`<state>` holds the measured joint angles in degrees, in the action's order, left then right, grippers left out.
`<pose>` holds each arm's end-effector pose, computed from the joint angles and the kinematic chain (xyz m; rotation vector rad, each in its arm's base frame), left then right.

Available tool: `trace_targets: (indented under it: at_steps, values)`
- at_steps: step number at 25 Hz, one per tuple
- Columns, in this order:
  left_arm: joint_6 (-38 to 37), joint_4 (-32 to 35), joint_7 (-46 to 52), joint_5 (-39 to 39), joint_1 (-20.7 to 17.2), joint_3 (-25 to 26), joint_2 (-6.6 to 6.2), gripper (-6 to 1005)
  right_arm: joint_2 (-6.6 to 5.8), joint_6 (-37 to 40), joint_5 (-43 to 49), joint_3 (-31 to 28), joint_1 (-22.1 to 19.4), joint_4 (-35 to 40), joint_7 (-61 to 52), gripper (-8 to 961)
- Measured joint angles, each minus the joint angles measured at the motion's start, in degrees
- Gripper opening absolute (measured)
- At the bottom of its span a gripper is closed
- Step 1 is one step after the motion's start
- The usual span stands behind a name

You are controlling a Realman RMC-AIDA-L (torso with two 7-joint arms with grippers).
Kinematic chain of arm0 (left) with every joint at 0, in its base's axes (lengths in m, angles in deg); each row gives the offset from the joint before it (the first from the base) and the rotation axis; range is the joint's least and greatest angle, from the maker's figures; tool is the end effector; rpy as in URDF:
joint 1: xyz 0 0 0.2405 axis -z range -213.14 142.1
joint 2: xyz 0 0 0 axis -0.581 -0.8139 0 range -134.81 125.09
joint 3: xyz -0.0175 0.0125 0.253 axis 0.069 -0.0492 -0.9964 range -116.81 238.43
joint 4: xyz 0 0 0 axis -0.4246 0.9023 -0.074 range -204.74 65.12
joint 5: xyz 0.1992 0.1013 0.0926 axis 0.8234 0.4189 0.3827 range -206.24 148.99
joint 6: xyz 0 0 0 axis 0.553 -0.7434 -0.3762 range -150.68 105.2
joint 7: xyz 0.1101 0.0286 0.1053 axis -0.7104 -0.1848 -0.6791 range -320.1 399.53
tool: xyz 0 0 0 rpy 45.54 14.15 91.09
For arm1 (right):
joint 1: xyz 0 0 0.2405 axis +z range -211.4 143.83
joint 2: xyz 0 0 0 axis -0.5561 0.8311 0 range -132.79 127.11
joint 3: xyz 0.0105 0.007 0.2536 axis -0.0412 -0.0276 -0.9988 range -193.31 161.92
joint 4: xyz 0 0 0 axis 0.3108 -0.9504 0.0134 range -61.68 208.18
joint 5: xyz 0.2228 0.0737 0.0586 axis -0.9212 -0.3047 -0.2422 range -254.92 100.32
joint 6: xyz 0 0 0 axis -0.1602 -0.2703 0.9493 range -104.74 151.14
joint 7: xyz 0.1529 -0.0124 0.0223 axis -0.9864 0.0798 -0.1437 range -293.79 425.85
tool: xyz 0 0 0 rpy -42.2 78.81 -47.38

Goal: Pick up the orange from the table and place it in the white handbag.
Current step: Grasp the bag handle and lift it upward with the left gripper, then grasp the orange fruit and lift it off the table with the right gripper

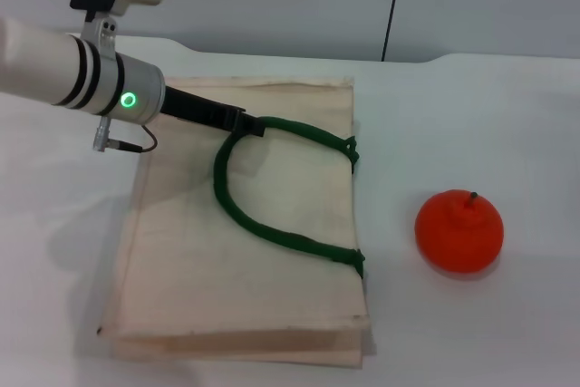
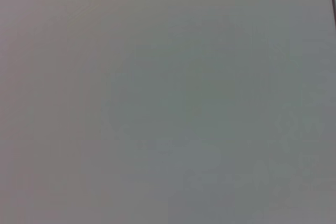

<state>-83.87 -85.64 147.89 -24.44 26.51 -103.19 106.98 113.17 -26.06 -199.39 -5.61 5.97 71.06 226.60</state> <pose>-0.2492 0.4748 -0.0227 -2.4334 -1.2353 -0.1809 0.3562 0.4350 0.0057 -1.4449 0.8379 0.6459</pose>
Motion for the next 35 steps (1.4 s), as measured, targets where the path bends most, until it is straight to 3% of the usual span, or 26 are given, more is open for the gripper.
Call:
trace_targets:
  at_steps: [2, 10, 12, 16, 19, 23, 26, 29, 35]
  values:
    - [0.2, 0.0, 0.0, 0.1, 0.0, 0.0, 0.15, 487, 0.00, 0.0, 0.0, 0.0, 0.2, 0.0, 0.0, 882]
    - [1.0, 0.2, -0.2, -0.3, 0.7, 0.1, 1.00, 132, 0.00, 0.1, -0.2, -0.2, -0.2, 0.0, -0.4, 881]
    - [-1.2, -0.1, -0.4, -0.3, 1.5, 0.1, 0.72, 131, 0.00, 0.1, -0.2, -0.2, -0.7, 0.2, -1.6, 881]
    - [-11.8, -3.3, -0.6, -2.6, 3.7, 0.0, -1.18, 130, -0.14, 0.1, 0.0, 0.0, -1.7, 0.9, -3.2, 881]
    - [-25.7, -10.5, -0.9, -10.8, 4.7, 0.0, -2.67, 129, -0.18, 0.0, 0.0, 0.0, -2.1, 1.3, -4.2, 881]
    - [-42.7, -22.9, -1.1, -22.5, 4.3, -0.1, -2.94, 129, -0.18, 0.0, 0.0, 0.0, -2.3, 1.7, -5.4, 881]
    - [-53.5, -29.1, -0.2, -27.6, 4.1, -0.1, -3.98, 129, -0.17, 0.1, 0.0, 0.0, -2.6, 1.8, -5.4, 881]
    - [-56.2, -29.7, 2.5, -27.2, 4.9, -0.2, -5.75, 130, -0.23, 0.2, 0.0, 0.1, -3.4, 2.0, -6.2, 881]
    - [-56.6, -27.7, 4.4, -25.8, 5.7, -0.3, -7.50, 130, -0.42, 0.5, 0.0, 5.5, -4.5, 4.8, -15.1, 881]
